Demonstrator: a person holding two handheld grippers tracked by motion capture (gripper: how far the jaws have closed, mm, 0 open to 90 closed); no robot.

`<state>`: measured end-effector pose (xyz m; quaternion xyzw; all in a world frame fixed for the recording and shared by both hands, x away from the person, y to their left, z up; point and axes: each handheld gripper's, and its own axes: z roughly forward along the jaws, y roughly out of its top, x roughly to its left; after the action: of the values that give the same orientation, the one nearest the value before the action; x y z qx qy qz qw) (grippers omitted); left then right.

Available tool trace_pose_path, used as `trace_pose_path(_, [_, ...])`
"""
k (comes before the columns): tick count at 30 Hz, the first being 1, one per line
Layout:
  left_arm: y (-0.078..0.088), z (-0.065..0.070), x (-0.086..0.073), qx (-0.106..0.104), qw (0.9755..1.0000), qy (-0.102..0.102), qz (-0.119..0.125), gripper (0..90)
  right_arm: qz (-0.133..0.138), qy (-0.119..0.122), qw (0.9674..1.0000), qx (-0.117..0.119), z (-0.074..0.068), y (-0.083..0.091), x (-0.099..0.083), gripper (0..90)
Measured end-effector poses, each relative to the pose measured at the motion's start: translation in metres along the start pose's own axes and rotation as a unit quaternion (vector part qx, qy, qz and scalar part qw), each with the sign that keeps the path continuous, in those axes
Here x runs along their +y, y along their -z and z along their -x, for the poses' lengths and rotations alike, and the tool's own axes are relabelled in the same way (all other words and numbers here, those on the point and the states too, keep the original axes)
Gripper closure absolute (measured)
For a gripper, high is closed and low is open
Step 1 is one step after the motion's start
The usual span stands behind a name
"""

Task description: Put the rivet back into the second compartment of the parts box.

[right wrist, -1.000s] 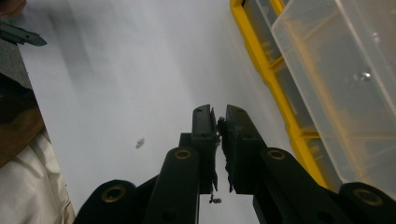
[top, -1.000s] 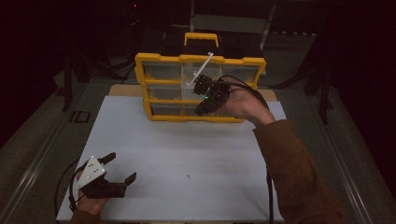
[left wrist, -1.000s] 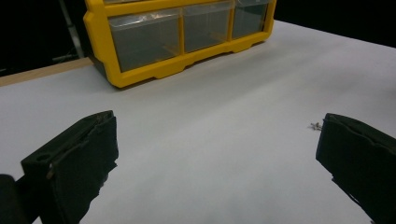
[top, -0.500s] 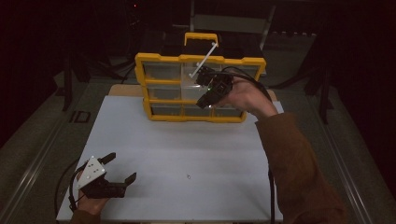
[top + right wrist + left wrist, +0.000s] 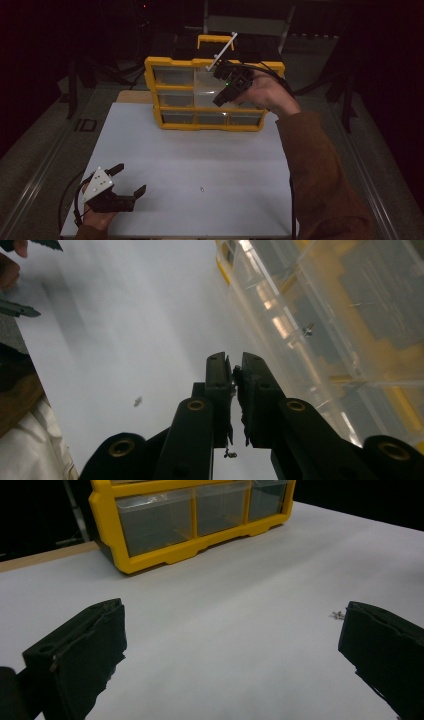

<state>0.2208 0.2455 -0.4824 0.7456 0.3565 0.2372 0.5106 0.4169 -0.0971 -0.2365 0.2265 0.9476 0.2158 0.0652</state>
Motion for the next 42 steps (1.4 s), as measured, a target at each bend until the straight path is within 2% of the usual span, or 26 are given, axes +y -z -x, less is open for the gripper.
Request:
trace_pose_path(9, [0.000,0.000,0.000,0.000,1.0000,-0.001,0.000,0.0,0.003,-0.007,0.9999,-0.006,0.005,0.014,0.011,82.7])
trace_pose_path(17, [0.000,0.000,0.000,-0.001,1.0000,0.001,0.001,0.0,0.004,-0.026,0.9995,-0.017,0.013,0.023,0.020,82.7])
trace_pose_path(30, [0.000,0.000,0.000,-0.001,1.0000,0.001,0.002,0.0,0.014,-0.064,0.9976,-0.022,0.028,0.026,0.028,82.7])
trace_pose_path(42, [0.001,0.000,0.000,-0.002,1.0000,0.001,0.003,0.0,0.009,-0.100,0.9938,-0.048,0.041,0.021,0.026,82.5])
